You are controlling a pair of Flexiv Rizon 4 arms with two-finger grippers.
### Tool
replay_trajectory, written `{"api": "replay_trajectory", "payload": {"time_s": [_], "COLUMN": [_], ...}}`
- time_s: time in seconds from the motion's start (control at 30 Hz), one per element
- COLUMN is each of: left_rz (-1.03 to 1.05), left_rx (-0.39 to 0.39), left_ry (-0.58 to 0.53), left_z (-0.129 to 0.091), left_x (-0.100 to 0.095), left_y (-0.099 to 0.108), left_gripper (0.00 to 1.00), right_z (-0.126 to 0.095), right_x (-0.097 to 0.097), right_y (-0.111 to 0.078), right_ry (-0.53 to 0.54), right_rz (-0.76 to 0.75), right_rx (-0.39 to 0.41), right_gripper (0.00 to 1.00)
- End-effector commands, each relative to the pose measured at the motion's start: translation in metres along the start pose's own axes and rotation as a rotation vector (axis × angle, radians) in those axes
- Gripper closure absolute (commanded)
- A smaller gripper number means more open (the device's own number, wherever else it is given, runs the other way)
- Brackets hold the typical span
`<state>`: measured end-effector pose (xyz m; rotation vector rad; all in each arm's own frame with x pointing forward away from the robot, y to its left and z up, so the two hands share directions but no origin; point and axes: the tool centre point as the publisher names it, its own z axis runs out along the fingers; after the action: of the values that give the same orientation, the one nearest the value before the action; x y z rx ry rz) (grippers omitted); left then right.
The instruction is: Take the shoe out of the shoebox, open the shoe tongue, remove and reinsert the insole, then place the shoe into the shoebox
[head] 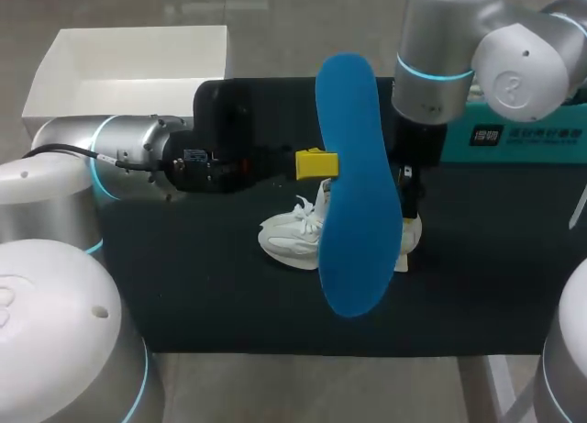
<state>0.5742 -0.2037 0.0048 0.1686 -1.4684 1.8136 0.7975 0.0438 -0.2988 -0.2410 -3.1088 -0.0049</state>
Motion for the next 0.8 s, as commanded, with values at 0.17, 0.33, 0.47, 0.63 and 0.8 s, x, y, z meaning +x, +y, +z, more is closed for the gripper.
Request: {"api": "replay_trajectory", "payload": {"time_s": [0.17,0.33,0.47,0.63,0.8], "left_rz": [0.000,0.000,0.000,0.000,0.000], "left_rx": [0.001,0.001,0.001,0.001,0.001], "left_ry": [0.002,0.002,0.002,0.002,0.002], "left_z": [0.001,0.001,0.001,0.001,0.001], "left_x": [-0.001,-0.001,-0.001,-0.001,-0.001], "left_y": [0.001,0.001,0.001,0.001,0.001], "left_gripper": [1.00,1.00,1.00,1.00,1.00], "right_z": [0.000,0.000,0.000,0.001,0.004], "right_x": [0.001,0.001,0.001,-0.002,-0.017], "right_y": [-0.001,-0.001,-0.001,0.002,0.022], "right_ry": [-0.003,-0.003,-0.003,-0.003,-0.027], "right_rz": [0.000,0.000,0.000,-0.019,-0.054], "right_rx": [-0.002,-0.002,-0.002,0.020,0.040], "right_gripper": [0.00,0.00,0.00,0.00,0.00]}}
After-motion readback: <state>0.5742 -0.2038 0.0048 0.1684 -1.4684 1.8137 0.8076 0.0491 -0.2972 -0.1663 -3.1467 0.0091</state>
